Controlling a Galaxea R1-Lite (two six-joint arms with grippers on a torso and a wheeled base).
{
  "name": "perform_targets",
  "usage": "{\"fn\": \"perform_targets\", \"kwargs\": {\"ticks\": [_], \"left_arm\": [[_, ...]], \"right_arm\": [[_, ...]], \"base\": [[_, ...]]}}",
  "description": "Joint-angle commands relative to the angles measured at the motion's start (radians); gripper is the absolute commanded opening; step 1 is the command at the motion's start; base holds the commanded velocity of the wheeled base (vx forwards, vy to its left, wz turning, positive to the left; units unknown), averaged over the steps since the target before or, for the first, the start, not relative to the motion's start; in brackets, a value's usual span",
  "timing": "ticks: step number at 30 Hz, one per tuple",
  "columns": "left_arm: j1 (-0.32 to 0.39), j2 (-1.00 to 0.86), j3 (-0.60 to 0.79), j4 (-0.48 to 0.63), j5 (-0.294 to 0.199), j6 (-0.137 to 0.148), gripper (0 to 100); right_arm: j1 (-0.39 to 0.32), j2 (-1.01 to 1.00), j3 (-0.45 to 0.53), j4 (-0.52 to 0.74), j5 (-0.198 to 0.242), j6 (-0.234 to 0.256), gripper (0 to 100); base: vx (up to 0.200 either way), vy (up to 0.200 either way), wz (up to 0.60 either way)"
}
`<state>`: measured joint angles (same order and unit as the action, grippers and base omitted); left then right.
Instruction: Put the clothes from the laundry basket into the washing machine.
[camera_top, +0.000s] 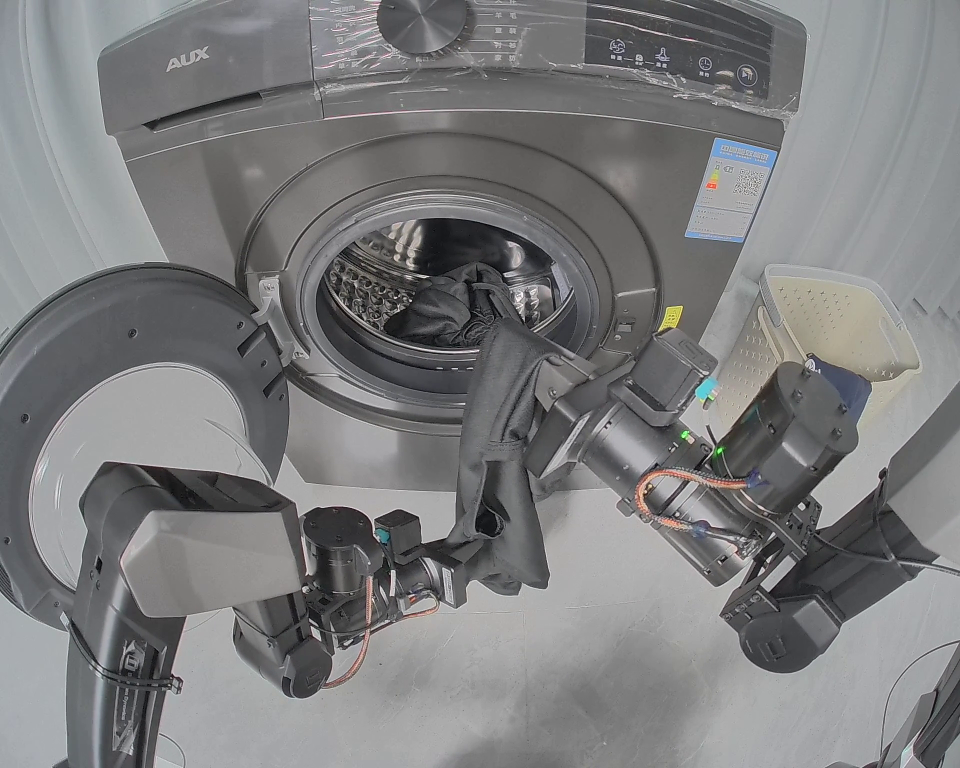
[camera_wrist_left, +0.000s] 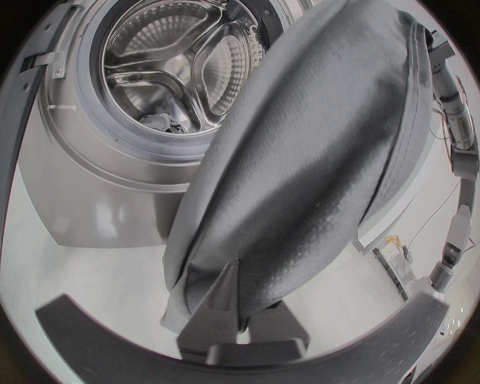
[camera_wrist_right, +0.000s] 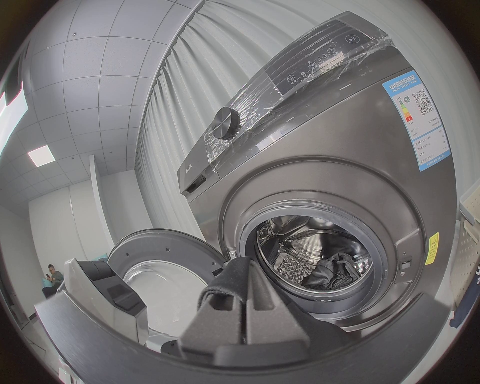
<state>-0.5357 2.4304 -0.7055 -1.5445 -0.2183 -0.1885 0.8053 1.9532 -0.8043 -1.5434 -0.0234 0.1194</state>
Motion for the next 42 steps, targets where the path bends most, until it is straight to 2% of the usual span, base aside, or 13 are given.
{"fn": "perform_targets", "kwargs": {"ticks": [1,6,10,11,14,15,16,19,20,23,27,32,42], "left_arm": [[0.017,-0.057,0.009,-0.002,-0.001,-0.005,0],[0.056,-0.266,0.115,-0.003,-0.016,-0.009,0],[0.060,-0.470,0.253,-0.002,-0.027,-0.035,0],[0.062,-0.519,0.294,-0.002,-0.039,-0.037,0],[0.065,-0.590,0.351,-0.003,-0.055,-0.039,0],[0.080,-0.666,0.390,-0.002,-0.069,-0.039,0],[0.088,-0.697,0.394,-0.002,-0.075,-0.042,0],[0.094,-0.728,0.397,-0.002,-0.081,-0.045,0],[0.109,-0.800,0.409,0.000,-0.088,-0.058,0],[0.120,-0.830,0.399,0.000,-0.087,-0.081,0],[0.129,-0.829,0.368,0.000,-0.085,-0.086,0],[0.181,-0.838,0.347,0.000,-0.087,-0.089,0],[0.206,-0.832,0.328,0.000,-0.085,-0.088,0]], "right_arm": [[-0.014,-0.007,0.022,-0.001,0.000,0.000,0],[-0.061,-0.050,0.112,0.000,0.003,0.005,0],[-0.086,-0.082,0.172,-0.001,0.013,0.009,0],[-0.095,-0.115,0.224,0.000,0.019,0.019,0],[-0.100,-0.148,0.272,0.009,0.043,0.033,0],[-0.112,-0.171,0.301,0.005,0.080,0.054,0],[-0.126,-0.178,0.312,-0.001,0.091,0.071,0],[-0.137,-0.183,0.321,-0.001,0.094,0.082,0],[-0.152,-0.206,0.343,0.005,0.096,0.098,0],[-0.193,-0.203,0.330,0.006,0.091,0.098,0],[-0.227,-0.145,0.326,-0.001,0.085,0.100,0],[-0.305,-0.085,0.306,-0.003,0.088,0.095,0],[-0.301,-0.094,0.264,-0.003,0.089,0.103,0]], "base": [[0.000,0.000,0.00],[0.000,0.000,0.00],[0.000,0.000,0.00],[0.000,0.000,0.00],[0.000,0.000,0.00],[0.000,0.000,0.00],[0.000,0.000,0.00],[0.000,0.000,0.00],[0.000,0.000,0.00],[0.000,0.000,0.00],[0.000,0.000,0.00],[0.000,0.000,0.00],[0.000,0.000,0.00]]}}
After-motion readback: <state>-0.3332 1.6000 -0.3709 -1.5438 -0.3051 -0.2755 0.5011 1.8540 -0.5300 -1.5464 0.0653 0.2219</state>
